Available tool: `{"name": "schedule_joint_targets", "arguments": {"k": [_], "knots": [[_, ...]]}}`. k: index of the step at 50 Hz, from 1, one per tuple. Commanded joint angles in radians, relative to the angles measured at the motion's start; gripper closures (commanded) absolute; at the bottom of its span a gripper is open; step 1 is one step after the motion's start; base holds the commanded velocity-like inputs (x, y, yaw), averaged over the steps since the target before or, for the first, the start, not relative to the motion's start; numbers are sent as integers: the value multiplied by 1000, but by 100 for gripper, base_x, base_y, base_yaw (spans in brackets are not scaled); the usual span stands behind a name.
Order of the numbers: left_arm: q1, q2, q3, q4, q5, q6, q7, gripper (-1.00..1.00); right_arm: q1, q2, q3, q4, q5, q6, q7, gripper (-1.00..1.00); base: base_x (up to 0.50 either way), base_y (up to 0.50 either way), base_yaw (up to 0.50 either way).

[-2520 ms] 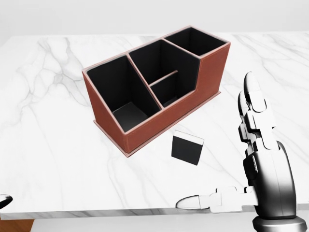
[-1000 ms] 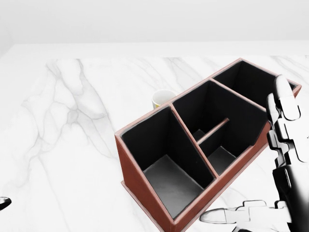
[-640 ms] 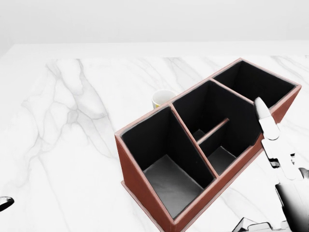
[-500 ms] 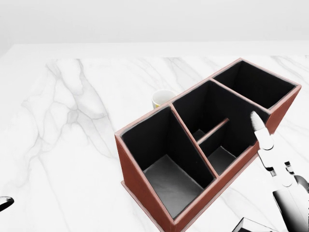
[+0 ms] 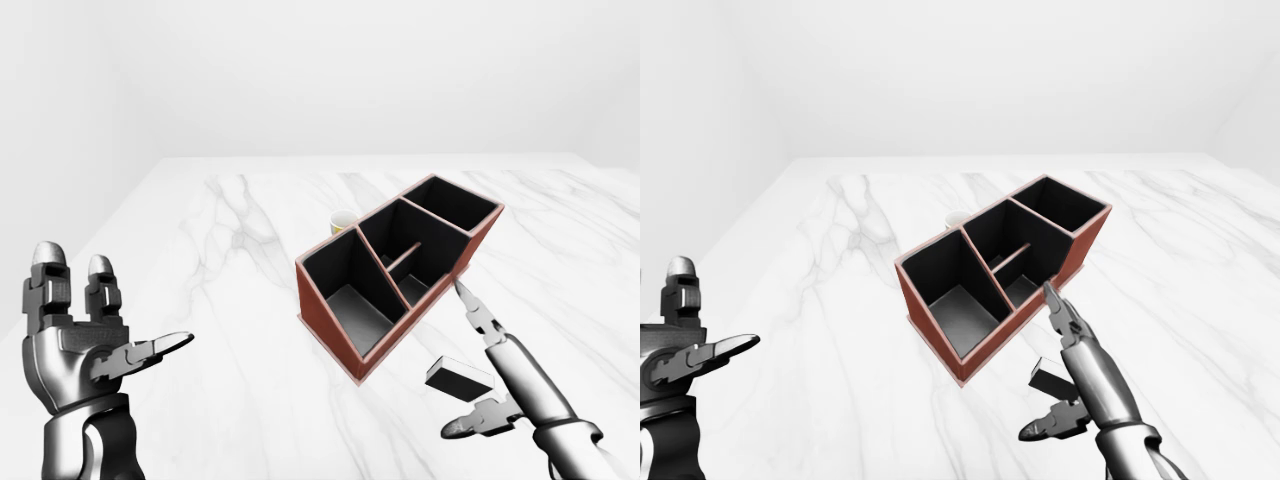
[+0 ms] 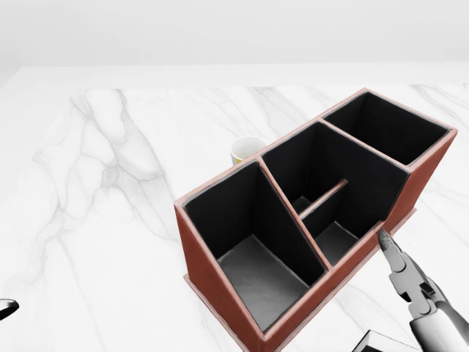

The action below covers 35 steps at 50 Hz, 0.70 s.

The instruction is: Pick up the book and place it in the left compartment of the caddy.

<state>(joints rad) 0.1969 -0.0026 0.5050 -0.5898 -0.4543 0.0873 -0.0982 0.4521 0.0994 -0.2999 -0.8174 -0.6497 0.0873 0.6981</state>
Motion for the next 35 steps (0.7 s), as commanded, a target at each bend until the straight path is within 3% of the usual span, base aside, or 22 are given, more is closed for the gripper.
{"name": "schedule_joint_targets", "arguments": {"k": [1, 18, 35], "knots": [[1, 0, 2, 8, 1, 0, -3, -100, 26, 28, -46, 53, -109, 0, 0, -100, 0, 0, 0], [1, -1, -3, 27, 4, 0, -7, -100, -57, 5, -125, 60, -222, 0, 0, -100, 0, 0, 0], [3, -1, -20, 51, 11, 0, -10, -100, -74, -30, -163, 202, -233, 0, 0, -100, 0, 0, 0]]}}
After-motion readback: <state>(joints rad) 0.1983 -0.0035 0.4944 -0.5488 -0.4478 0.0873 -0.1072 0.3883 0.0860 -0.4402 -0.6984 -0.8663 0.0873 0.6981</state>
